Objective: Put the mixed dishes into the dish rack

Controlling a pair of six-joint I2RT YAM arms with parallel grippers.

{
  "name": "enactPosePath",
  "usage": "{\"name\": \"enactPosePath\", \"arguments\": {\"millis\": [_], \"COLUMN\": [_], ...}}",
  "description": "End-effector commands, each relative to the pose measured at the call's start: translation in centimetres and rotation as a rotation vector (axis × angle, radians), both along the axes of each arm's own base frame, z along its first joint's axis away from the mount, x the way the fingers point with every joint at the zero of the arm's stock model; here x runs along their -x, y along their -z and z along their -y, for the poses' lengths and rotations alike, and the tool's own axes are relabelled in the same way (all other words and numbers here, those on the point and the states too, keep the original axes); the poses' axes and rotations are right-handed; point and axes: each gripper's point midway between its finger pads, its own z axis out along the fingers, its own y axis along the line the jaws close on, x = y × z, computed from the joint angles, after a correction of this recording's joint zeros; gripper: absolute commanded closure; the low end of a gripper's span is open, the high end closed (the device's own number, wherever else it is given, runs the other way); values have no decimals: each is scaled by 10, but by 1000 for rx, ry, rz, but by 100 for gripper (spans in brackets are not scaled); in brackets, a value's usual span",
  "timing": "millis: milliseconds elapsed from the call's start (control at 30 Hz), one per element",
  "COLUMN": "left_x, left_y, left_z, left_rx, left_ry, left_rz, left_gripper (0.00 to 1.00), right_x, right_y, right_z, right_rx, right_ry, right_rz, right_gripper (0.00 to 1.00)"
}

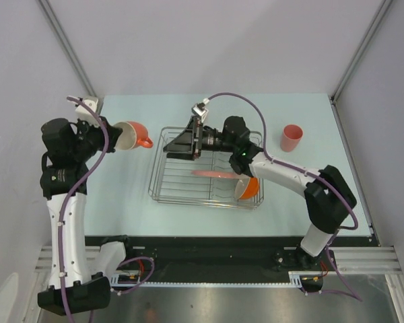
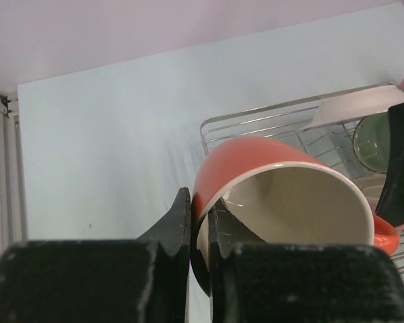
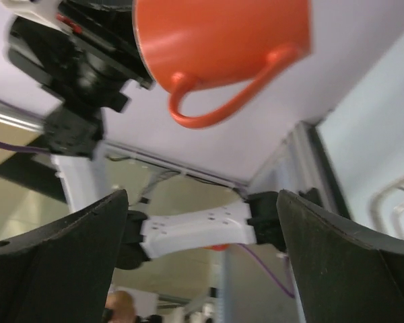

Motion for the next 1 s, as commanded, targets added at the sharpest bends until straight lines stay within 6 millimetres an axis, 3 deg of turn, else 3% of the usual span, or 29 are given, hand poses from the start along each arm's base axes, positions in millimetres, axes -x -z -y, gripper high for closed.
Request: {"name": "enactPosePath", "arguments": {"millis": [0, 133, 367, 500, 600, 667, 967], "left_x": [0, 0, -3, 4, 8, 9, 6], "left_y": [-33, -40, -76, -82, -80, -76, -49], "left_z": [15, 25, 38, 44, 50, 55, 66], "left_rx": [51, 99, 134, 124, 117, 120, 109], "left_ry": [68, 118, 200, 231, 262, 279, 328], "left_rz": [177, 238, 424, 479, 501, 492, 436], "left_gripper": [99, 100, 100, 100, 100, 100, 100], "right_x": [34, 41, 28, 13, -2, -8, -14], "right_y": [-59, -70, -58, -55, -48, -55, -65], "right_z": [-5, -12, -21, -19, -20, -18, -29], "right_rx": [-277, -406, -409, -423, -420, -448, -485], "right_ry": [-162, -211, -172, -144, -119, -125, -186], "right_rz": [-105, -199, -267, -290, -302, -305, -330], "right_gripper": [4, 0, 1, 6, 11, 18, 30]}}
